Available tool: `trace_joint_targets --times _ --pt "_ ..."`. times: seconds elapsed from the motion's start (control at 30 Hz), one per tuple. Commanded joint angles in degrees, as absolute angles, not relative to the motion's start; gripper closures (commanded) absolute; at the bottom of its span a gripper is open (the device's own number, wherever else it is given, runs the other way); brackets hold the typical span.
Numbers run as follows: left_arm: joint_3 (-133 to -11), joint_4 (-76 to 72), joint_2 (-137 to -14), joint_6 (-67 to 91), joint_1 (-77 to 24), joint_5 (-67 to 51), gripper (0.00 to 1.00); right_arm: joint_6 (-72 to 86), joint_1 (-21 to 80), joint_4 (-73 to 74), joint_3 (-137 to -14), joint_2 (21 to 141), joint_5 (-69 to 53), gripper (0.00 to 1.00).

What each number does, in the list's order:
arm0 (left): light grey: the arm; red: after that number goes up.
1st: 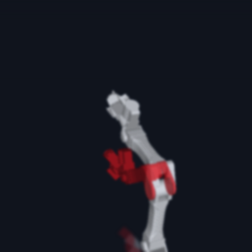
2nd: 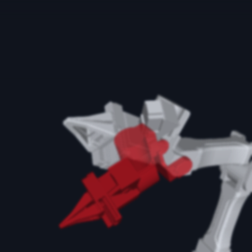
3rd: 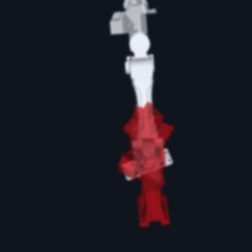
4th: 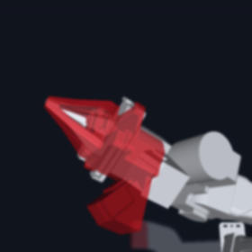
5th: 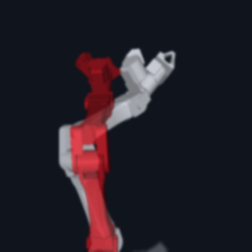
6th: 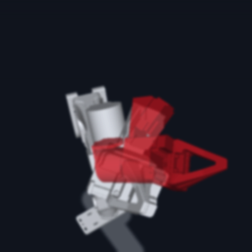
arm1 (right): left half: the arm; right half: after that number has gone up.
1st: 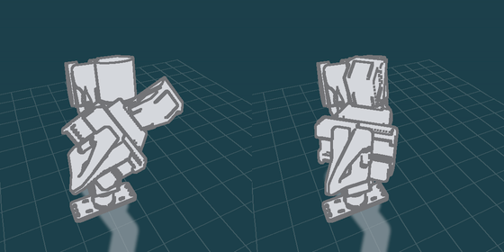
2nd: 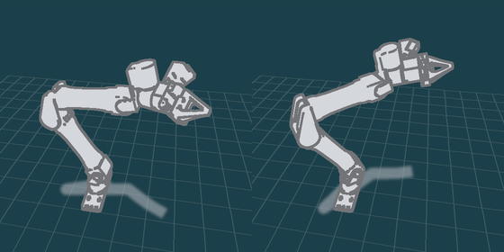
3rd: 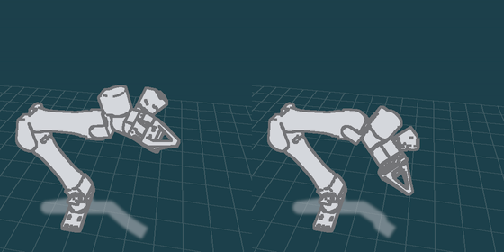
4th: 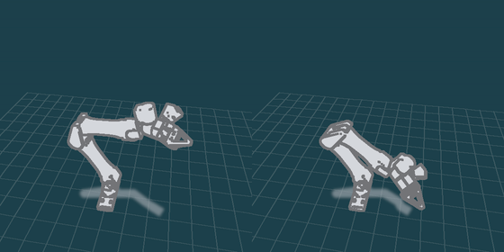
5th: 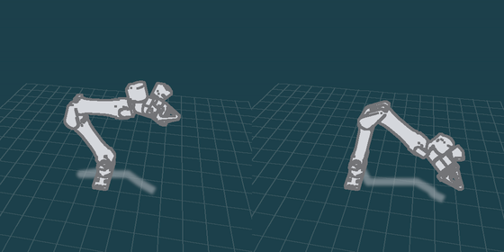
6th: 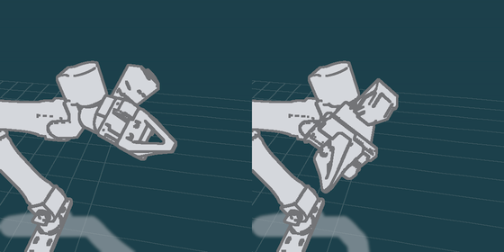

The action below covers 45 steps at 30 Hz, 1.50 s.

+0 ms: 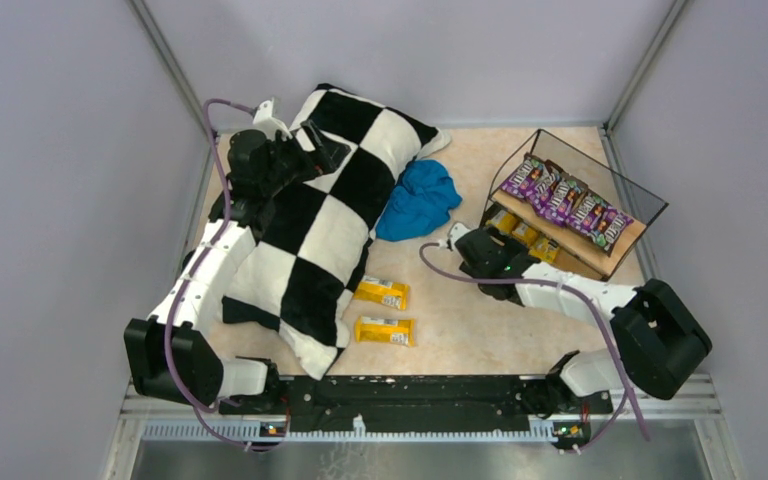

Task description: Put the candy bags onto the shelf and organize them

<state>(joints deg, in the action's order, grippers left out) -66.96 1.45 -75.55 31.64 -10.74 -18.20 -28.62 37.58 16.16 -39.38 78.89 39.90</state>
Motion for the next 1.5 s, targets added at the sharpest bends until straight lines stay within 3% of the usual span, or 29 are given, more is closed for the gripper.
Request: trace_joint_targets --times 0.0,0.27,0.43,0.67,0.83,1.13,1.47 --pt "-68.7 -1.0 -75.8 32.1 -9.8 -19.0 0.02 -21.0 46.9 19.2 -41.9 76.2 39.7 0.28" --pt "-68.5 -1.0 -75.9 31.4 -9.6 -18.1 0.02 7.8 62.7 19.6 -54.7 82.1 22.8 0.11" --pt "-68.4 -0.9 -75.8 31.2 -9.6 -17.7 0.02 31.6 62.8 13.2 -51.4 81.5 9.4 0.06" --pt "-68.2 -1.5 -75.9 32.0 -9.7 -18.9 0.02 55.0 58.8 7.8 -41.5 77.2 1.7 0.05" --pt "-68.2 -1.5 -76.0 32.0 -9.7 -18.8 0.02 65.2 54.0 -3.3 -31.2 74.7 -6.5 0.12" --pt "-68.2 -1.4 -75.9 31.6 -10.3 -18.4 0.02 66.8 54.0 -10.9 -29.4 81.1 -11.9 0.36" --pt "-68.2 -1.3 -76.2 31.5 -10.4 -18.4 0.02 66.4 53.9 -14.2 -30.5 89.0 -11.9 0.47"
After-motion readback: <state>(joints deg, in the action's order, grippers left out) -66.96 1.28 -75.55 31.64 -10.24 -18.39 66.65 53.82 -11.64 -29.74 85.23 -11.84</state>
